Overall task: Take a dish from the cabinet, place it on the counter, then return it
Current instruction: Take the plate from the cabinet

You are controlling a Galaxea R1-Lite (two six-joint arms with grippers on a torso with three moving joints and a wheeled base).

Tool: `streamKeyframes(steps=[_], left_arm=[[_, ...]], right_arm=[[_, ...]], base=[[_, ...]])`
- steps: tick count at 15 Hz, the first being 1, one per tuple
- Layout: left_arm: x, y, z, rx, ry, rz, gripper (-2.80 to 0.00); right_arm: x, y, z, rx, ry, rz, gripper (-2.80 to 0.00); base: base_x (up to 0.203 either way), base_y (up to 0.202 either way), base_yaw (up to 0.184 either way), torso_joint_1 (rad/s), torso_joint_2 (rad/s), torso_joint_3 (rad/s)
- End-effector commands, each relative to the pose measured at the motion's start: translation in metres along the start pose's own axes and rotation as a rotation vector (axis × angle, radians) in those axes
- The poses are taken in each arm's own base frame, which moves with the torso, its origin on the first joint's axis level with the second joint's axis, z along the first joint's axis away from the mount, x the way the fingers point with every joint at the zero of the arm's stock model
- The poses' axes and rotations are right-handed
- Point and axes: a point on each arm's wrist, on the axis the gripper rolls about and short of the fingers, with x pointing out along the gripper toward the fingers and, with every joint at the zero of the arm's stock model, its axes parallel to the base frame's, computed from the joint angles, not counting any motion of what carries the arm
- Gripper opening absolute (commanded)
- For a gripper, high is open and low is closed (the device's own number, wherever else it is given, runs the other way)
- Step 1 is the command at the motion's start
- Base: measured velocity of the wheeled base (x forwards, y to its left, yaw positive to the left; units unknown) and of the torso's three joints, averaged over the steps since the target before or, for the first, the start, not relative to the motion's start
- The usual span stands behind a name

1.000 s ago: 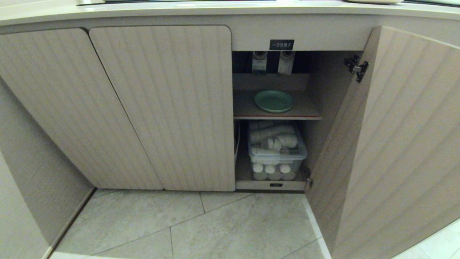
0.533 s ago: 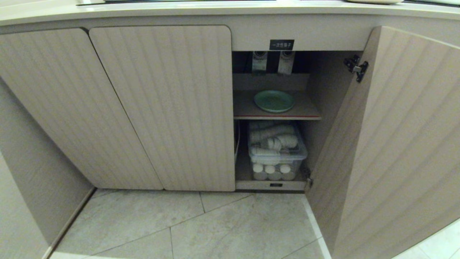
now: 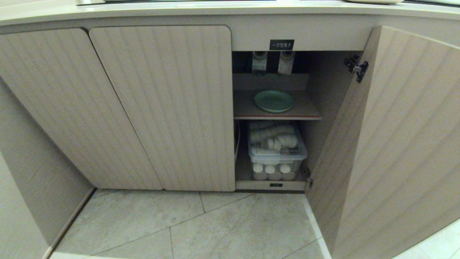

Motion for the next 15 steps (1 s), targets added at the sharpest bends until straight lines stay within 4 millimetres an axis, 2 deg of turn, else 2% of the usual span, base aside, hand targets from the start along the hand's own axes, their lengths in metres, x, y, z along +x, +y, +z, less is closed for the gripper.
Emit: streamKeyframes(steps=[1, 15], left_arm=[[0.0000, 0.0000, 0.0000, 0.000, 0.000, 0.000, -2.80], [0.0000, 0.0000, 0.0000, 0.000, 0.000, 0.002, -2.80]], right_arm=[[0.0000, 0.0000, 0.0000, -0.001, 0.000, 0.000, -2.80], [0.0001, 0.0000, 0.0000, -0.001, 0.001, 0.000, -2.80]], base=[[0.000, 0.000, 0.000, 0.000, 0.00, 0.000], [0.000, 0.000, 0.000, 0.000, 0.00, 0.000]])
